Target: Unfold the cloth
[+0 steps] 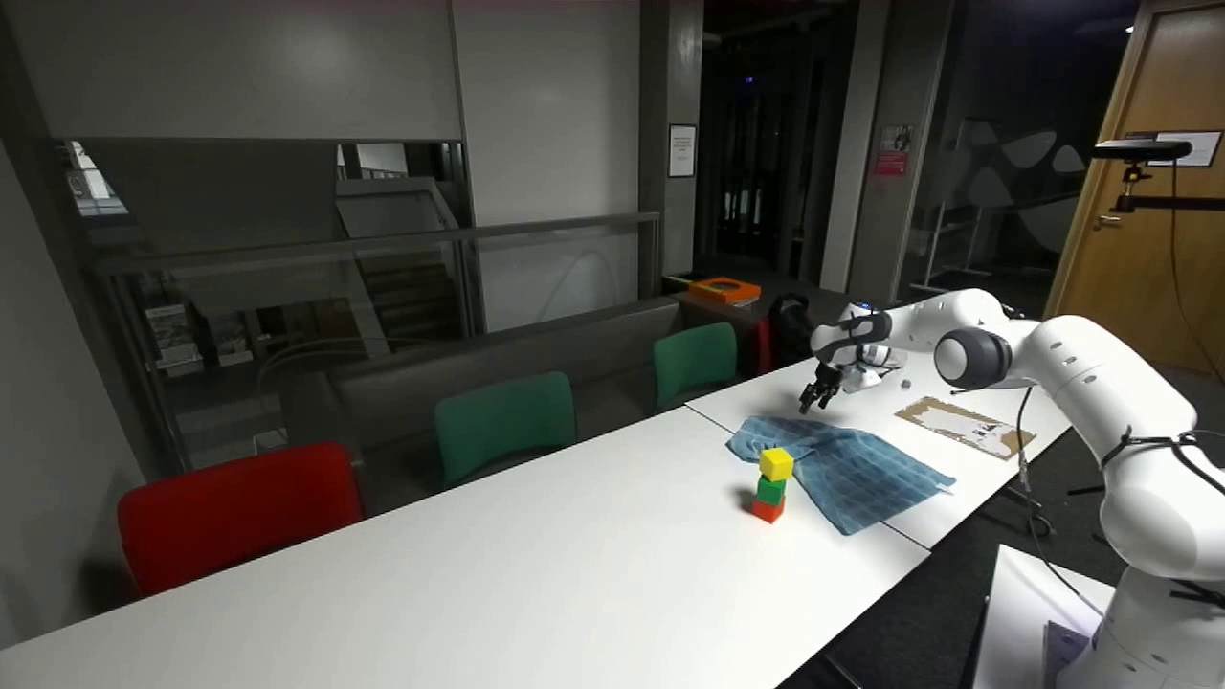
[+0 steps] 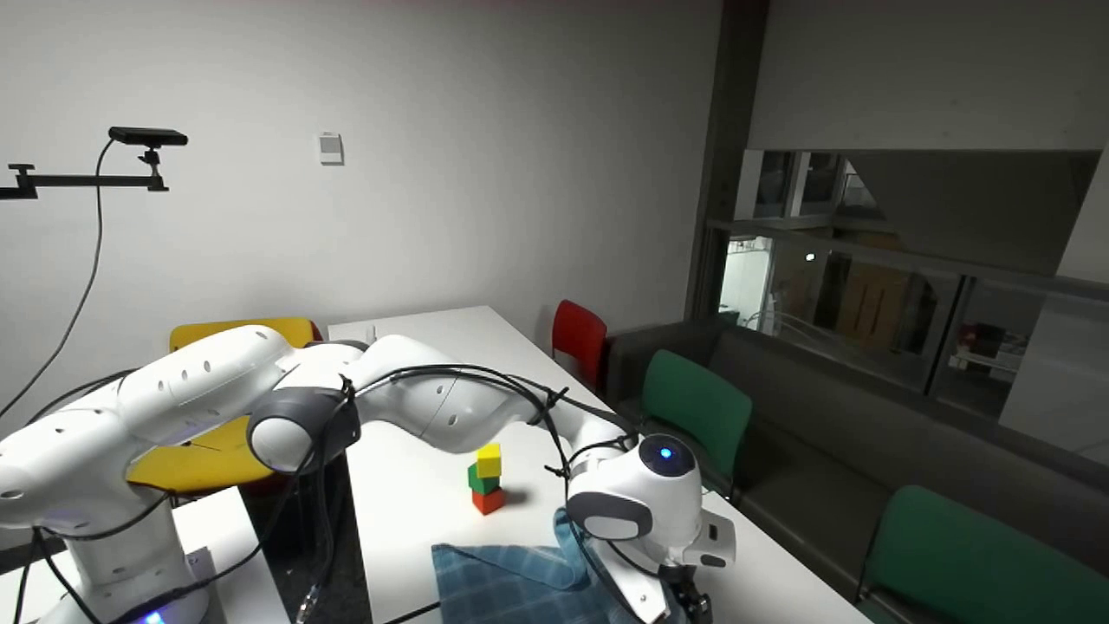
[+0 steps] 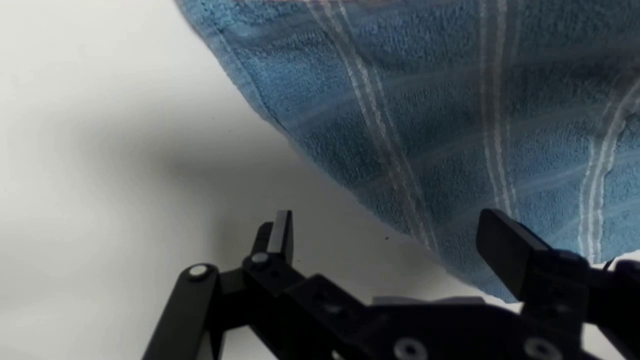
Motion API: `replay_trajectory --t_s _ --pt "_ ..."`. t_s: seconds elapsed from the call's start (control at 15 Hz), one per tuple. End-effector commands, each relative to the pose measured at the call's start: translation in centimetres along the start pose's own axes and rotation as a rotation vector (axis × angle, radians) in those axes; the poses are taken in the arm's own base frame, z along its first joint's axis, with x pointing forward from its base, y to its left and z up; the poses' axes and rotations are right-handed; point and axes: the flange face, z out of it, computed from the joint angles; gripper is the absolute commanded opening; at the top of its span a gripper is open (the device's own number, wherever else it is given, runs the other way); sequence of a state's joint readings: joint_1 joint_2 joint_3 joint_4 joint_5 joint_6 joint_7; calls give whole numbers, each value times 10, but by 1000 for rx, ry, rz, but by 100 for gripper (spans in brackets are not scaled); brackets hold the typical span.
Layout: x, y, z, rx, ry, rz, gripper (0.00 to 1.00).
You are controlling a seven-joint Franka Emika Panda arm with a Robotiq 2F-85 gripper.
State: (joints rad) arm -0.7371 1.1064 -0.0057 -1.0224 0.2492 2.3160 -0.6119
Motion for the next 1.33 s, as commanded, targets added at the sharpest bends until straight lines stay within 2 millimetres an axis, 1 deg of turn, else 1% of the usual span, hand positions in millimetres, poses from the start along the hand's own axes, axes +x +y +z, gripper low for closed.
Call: replay_trajectory --t_s 0.0,0.13,0.33,0.6,0.73,0.8,0.87,0.93,1.27 --pt "7 3 2 18 3 -66 95" --pt "7 2 6 24 0 -82 93" --pt "6 2 14 35 -14 -92 83" --pt "5 3 22 44 -28 -92 90" --pt "5 3 24 49 -33 -94 89" --pt "5 3 25 49 -35 -94 73" --pt "5 3 26 49 -36 -94 64" --pt "5 4 27 50 -37 -93 60" --pt "6 4 27 57 -46 -93 23"
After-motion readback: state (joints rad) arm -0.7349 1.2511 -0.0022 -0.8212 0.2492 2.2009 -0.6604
